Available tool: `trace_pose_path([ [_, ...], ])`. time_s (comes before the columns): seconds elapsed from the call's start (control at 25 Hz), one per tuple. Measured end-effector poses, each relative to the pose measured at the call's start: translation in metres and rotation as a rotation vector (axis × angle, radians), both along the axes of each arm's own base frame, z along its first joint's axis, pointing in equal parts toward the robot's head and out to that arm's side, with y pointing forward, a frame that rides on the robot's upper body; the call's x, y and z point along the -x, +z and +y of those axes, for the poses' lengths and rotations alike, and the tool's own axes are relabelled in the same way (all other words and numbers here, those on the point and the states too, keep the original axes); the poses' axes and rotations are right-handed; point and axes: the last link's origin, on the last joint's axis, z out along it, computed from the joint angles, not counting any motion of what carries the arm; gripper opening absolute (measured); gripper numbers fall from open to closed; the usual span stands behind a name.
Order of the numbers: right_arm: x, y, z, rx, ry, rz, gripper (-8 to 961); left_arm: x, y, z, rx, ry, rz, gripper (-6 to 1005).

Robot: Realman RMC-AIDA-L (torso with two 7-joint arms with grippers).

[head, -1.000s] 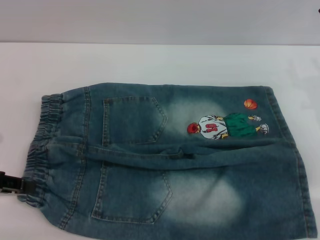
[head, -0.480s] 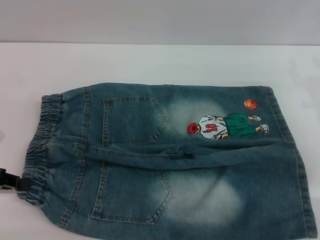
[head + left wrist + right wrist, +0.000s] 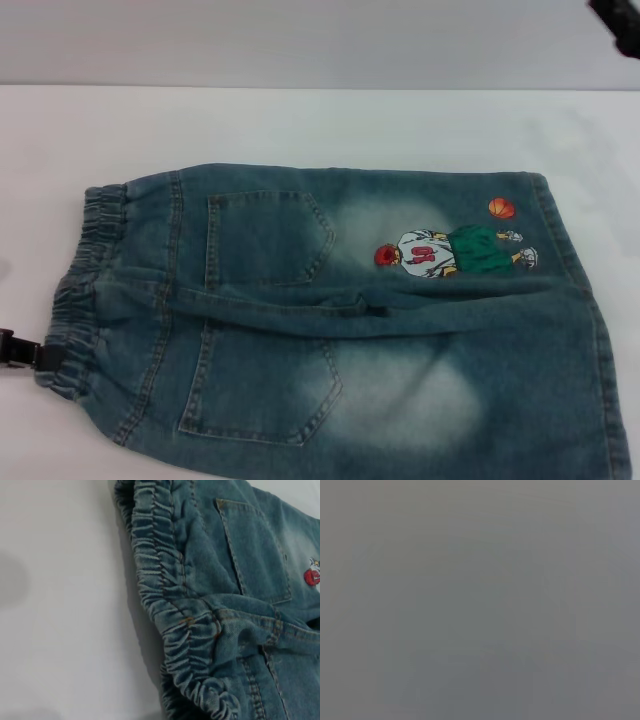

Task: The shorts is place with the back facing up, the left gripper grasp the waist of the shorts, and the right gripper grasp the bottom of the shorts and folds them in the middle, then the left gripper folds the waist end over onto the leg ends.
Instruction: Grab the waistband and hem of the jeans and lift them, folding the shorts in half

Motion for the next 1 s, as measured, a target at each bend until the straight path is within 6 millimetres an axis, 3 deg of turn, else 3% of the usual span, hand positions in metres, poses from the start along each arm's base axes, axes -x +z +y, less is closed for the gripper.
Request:
trace_pose_path([
  [0.12,0.025,0.005,0.002,0.192,0.169,-0.009,715,0.000,0.000,0.001,-0.006,-0.007,-0.001,41],
  [0.36,0.052,0.004,-0.002,0.470,0.352,-0.086,715,0.000,-0.001,0.003,-0.017,-0.012,0.004,41],
  [0.52,0.068,0.004,-0.014,0.815,0.478,-0.230,715,-0.002,-0.002,0.005,-0.018,-0.018,0.001,41],
  [1.0,0.054,0.029,-0.044,1.091,0.552,-0.370,715,-0.006,-0.004,0.009,-0.018,-0.041,0.001,42],
])
